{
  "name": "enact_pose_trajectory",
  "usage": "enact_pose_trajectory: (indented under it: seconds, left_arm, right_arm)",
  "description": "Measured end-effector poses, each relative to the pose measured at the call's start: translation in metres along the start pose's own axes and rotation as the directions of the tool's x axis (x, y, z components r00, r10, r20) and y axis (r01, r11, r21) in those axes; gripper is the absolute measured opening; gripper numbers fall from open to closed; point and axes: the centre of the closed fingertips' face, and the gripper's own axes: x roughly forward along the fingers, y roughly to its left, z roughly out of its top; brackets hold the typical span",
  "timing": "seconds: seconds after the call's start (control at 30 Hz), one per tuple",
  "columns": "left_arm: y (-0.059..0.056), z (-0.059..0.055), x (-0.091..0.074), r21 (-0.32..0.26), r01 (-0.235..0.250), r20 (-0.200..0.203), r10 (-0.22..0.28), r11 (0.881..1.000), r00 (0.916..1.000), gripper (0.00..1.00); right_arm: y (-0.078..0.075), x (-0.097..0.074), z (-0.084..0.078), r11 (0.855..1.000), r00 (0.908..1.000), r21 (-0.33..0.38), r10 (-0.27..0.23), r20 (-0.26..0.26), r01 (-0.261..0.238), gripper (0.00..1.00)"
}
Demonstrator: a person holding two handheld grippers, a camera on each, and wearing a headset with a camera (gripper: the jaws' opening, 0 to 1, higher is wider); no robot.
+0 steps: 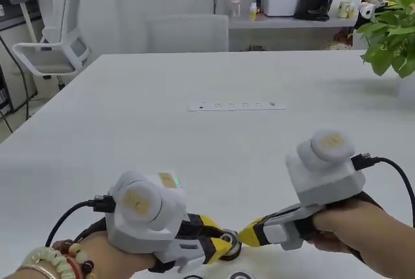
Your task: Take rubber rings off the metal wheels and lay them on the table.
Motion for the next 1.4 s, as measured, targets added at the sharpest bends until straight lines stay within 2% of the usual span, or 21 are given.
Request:
enact_pose_trajectory:
  seconds: [0.37,0.5,0.53,0.57,0.6,0.63,0.67,0.73,0.77,0.9,1.0,1.07,1.17,1.3,1.4]
  left_arm:
    - [0.0,0.0,0.001,0.003,0.003,0.002,-0.003,1.0,1.0,0.14]
    - [0.0,0.0,0.001,0.002,0.003,0.002,-0.003,1.0,1.0,0.14]
    - [0.0,0.0,0.001,0.002,0.003,0.002,-0.003,1.0,1.0,0.14]
    - [0.0,0.0,0.001,0.001,0.002,0.003,-0.002,1.0,1.0,0.14]
    - [0.001,0.0,0.001,-0.001,0.001,0.003,-0.001,1.0,1.0,0.13]
    - [0.001,0.0,0.001,-0.003,0.001,0.004,-0.001,1.0,1.0,0.13]
    - [0.001,0.0,0.001,-0.003,0.001,0.005,-0.001,1.0,1.0,0.13]
    - [0.001,0.0,0.001,-0.005,-0.001,0.006,0.001,1.0,1.0,0.13]
    - [0.001,0.001,0.001,-0.007,-0.003,0.006,0.003,1.0,1.0,0.14]
    - [0.001,0.001,0.001,0.002,-0.003,0.0,0.003,1.0,1.0,0.14]
    - [0.002,0.002,0.001,-0.009,0.003,-0.016,-0.003,1.0,0.9999,0.14]
    - [0.001,0.001,-0.001,0.002,0.009,-0.034,-0.009,1.0,0.9994,0.14]
    - [0.0,0.004,-0.006,0.028,0.02,-0.04,-0.019,0.999,0.999,0.17]
    - [-0.003,0.011,-0.014,0.056,0.027,-0.049,-0.024,0.998,0.9985,0.25]
    - [-0.01,0.023,-0.021,0.073,0.05,-0.03,-0.048,0.996,0.9984,0.31]
  right_arm:
    - [0.006,0.0,0.004,1.0,0.9998,-0.019,0.02,0.01,-0.02,0.0]
    - [0.011,-0.001,0.008,0.999,0.9986,-0.016,0.043,0.03,-0.043,0.0]
    - [0.016,-0.001,0.012,0.997,0.9963,-0.019,0.069,0.051,-0.068,0.0]
    - [0.03,-0.003,0.025,0.989,0.9813,0.003,0.148,0.124,-0.149,0.0]
    - [0.026,-0.007,0.025,0.991,0.9898,0.067,0.105,0.096,-0.112,0.0]
    - [0.018,-0.006,0.02,0.998,0.9967,-0.006,0.06,0.054,-0.06,0.0]
    - [0.017,-0.004,0.022,0.996,0.9957,-0.089,0.038,0.084,-0.031,0.0]
    - [0.018,0.0,0.018,0.998,0.9966,-0.043,0.05,0.066,-0.047,0.0]
    - [0.014,0.0,0.016,0.999,0.9971,-0.007,0.044,0.062,-0.044,0.0]
    - [0.001,-0.003,0.008,1.0,0.9991,0.002,0.002,0.041,-0.002,0.0]
    - [-0.003,-0.005,0.007,1.0,0.9991,0.025,-0.013,0.041,0.012,0.0]
    - [-0.004,-0.005,0.008,0.999,0.9989,0.035,-0.017,0.044,0.015,0.0]
    - [-0.004,-0.006,0.009,0.999,0.9986,0.033,-0.021,0.048,0.02,0.0]
    - [-0.006,-0.007,0.009,0.999,0.9983,0.034,-0.026,0.052,0.025,0.0]
    - [-0.008,-0.008,0.01,0.999,0.9981,0.044,-0.026,0.057,0.024,0.0]
